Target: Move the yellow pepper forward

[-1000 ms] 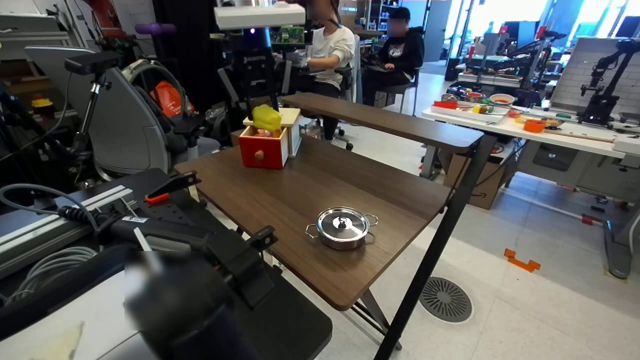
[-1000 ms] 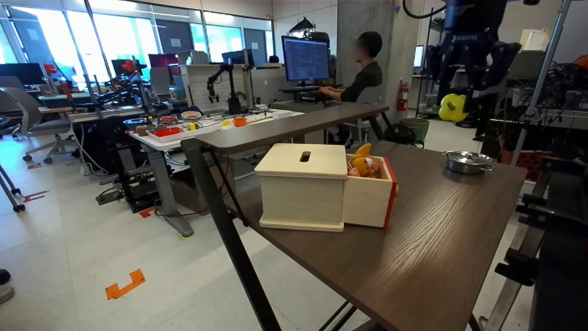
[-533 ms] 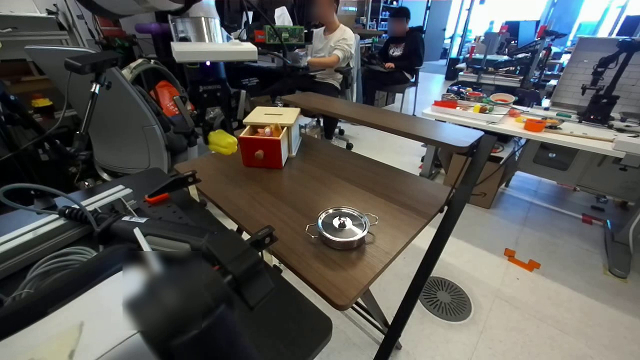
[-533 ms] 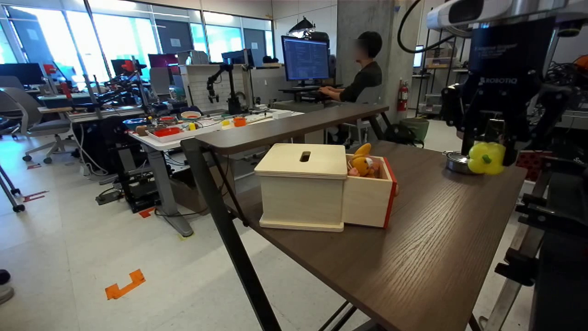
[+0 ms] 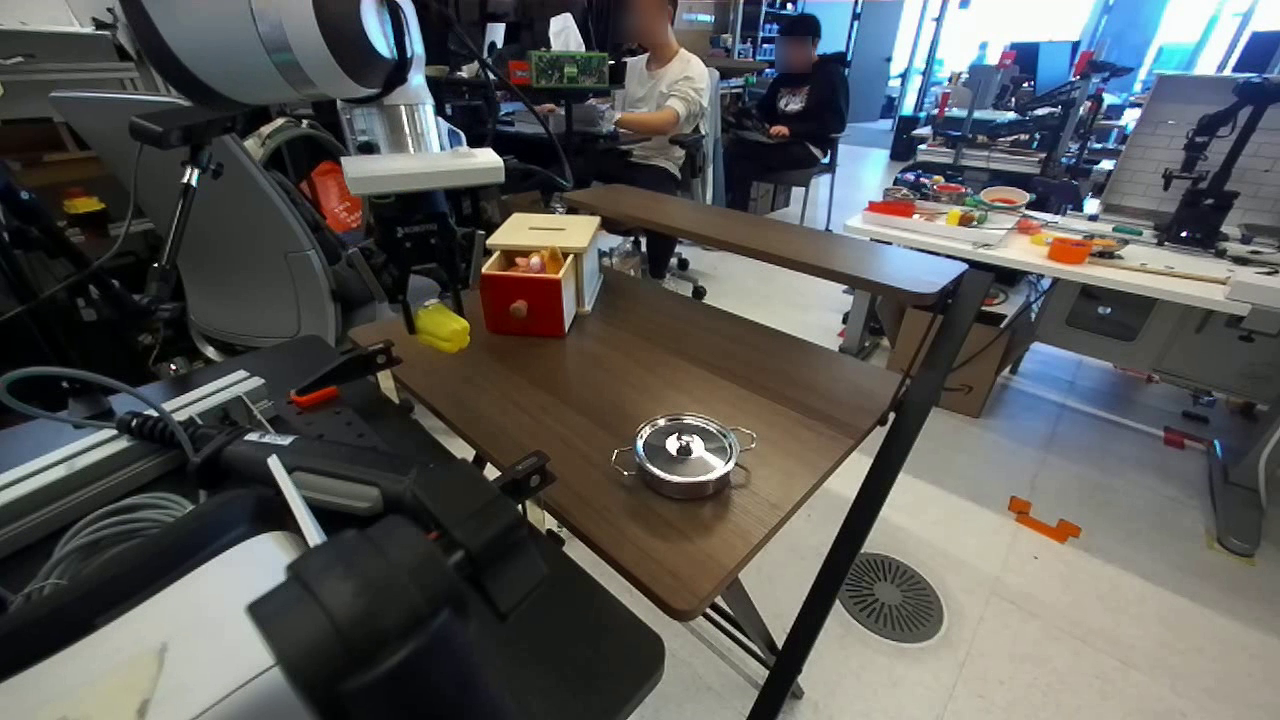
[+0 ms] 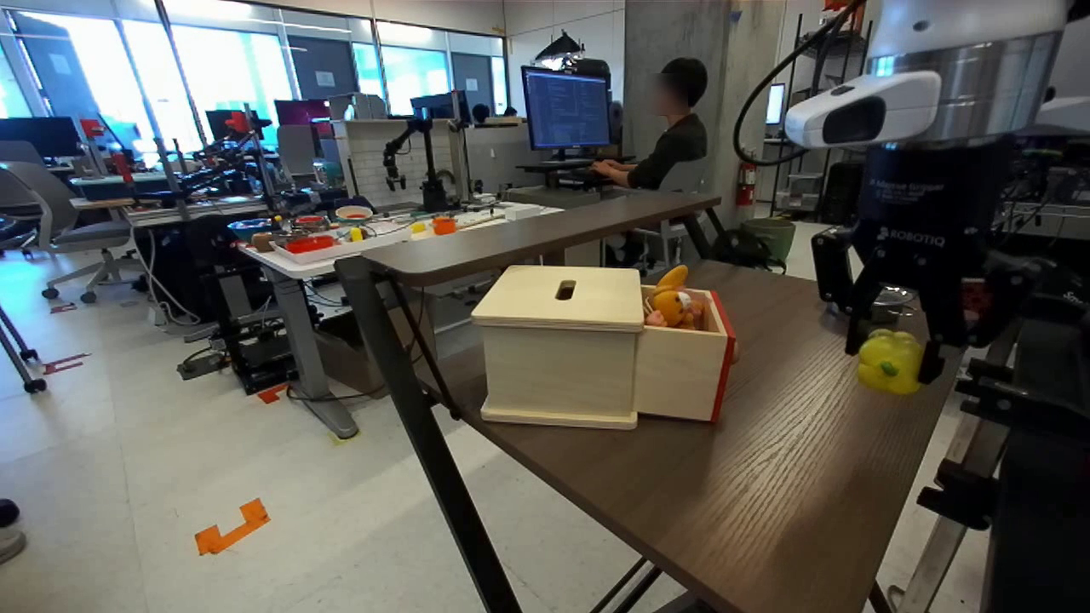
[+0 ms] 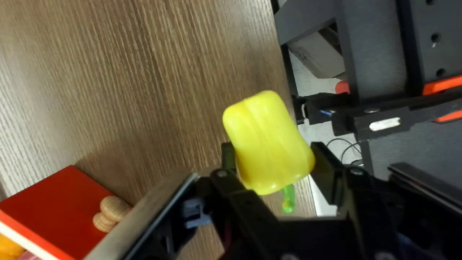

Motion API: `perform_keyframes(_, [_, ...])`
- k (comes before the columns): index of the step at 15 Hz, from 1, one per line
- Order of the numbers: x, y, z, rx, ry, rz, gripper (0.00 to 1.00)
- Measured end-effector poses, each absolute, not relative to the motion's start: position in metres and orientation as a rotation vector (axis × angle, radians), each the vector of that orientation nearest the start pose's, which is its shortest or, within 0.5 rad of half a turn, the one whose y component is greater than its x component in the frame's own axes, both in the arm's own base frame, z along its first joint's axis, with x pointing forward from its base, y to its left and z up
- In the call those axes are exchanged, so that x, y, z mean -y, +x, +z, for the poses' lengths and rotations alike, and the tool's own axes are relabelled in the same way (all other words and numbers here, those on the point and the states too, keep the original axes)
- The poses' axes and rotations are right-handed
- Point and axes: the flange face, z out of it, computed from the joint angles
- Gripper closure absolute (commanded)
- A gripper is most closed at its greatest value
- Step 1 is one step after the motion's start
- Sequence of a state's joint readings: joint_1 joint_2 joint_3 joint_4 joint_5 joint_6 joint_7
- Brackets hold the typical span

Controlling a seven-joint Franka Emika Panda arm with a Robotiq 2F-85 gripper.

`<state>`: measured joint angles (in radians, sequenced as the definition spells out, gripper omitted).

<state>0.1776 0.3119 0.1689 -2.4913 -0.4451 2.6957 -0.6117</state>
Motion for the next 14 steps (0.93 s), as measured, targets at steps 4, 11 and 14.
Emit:
perform_keyframes(4, [-0.174, 0.432, 0.134, 2.005, -2.573, 0.127, 0.71])
perform_keyframes(11, [-0.175, 0.455, 0.109, 1.919, -2.648, 0.113, 0.13])
perform_keyframes(14, [-0.175, 0.458, 0.104, 1.903, -2.658, 0.115, 0.00])
